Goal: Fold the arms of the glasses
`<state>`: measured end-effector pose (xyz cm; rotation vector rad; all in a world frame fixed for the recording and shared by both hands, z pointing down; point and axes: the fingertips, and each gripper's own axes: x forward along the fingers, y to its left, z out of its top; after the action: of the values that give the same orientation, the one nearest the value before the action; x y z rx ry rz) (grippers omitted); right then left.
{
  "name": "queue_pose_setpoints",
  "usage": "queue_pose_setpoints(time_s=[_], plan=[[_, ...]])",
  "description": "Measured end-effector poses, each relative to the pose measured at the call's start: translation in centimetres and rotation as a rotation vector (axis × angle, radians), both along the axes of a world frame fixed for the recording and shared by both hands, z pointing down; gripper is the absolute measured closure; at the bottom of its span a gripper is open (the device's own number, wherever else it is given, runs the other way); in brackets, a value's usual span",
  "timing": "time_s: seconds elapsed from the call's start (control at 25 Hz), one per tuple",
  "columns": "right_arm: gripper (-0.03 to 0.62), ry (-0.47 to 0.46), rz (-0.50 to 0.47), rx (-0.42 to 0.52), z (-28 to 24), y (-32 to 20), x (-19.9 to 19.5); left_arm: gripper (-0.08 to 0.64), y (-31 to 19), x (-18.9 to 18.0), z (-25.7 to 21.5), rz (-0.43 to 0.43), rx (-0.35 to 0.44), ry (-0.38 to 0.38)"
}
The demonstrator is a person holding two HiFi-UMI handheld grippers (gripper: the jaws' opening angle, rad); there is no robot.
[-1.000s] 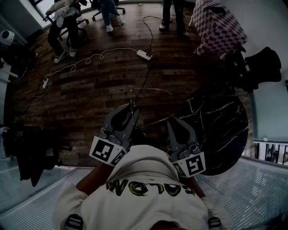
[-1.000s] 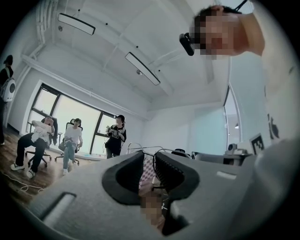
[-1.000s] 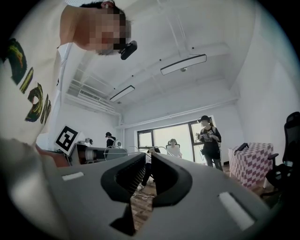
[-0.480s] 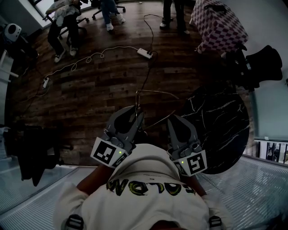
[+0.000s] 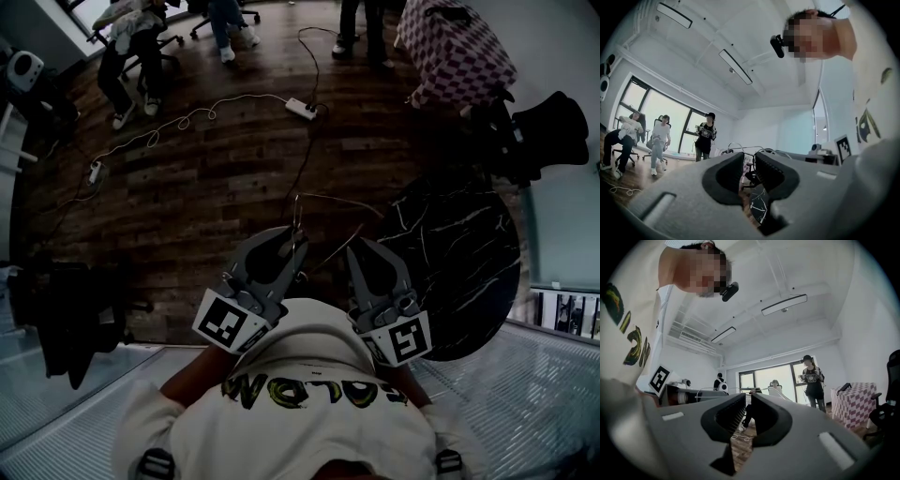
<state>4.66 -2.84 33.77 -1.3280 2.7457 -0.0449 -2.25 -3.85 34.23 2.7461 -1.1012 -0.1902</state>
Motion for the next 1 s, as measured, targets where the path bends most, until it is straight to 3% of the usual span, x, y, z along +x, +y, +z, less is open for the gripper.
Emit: queue_pose_setpoints(time_s=[0.32, 0.44, 1.0], plan=[[0.554, -0.028, -0.005, 0.010, -0.6, -0.1, -0.4, 0.479, 1.0, 1.0, 1.0, 0.051, -0.009, -0.023], [0.554, -0.035, -0.008, -0.022, -0.3, 0.0, -0.5, 0.479, 1.3, 1.5, 0.9, 0.071, -0.012, -0.021], [0.554, -0.027, -0.027, -0.004, -0.1, 0.4, -0.7, 0.479, 2.3, 3.2, 0.3, 0.122, -0.001, 0.007]])
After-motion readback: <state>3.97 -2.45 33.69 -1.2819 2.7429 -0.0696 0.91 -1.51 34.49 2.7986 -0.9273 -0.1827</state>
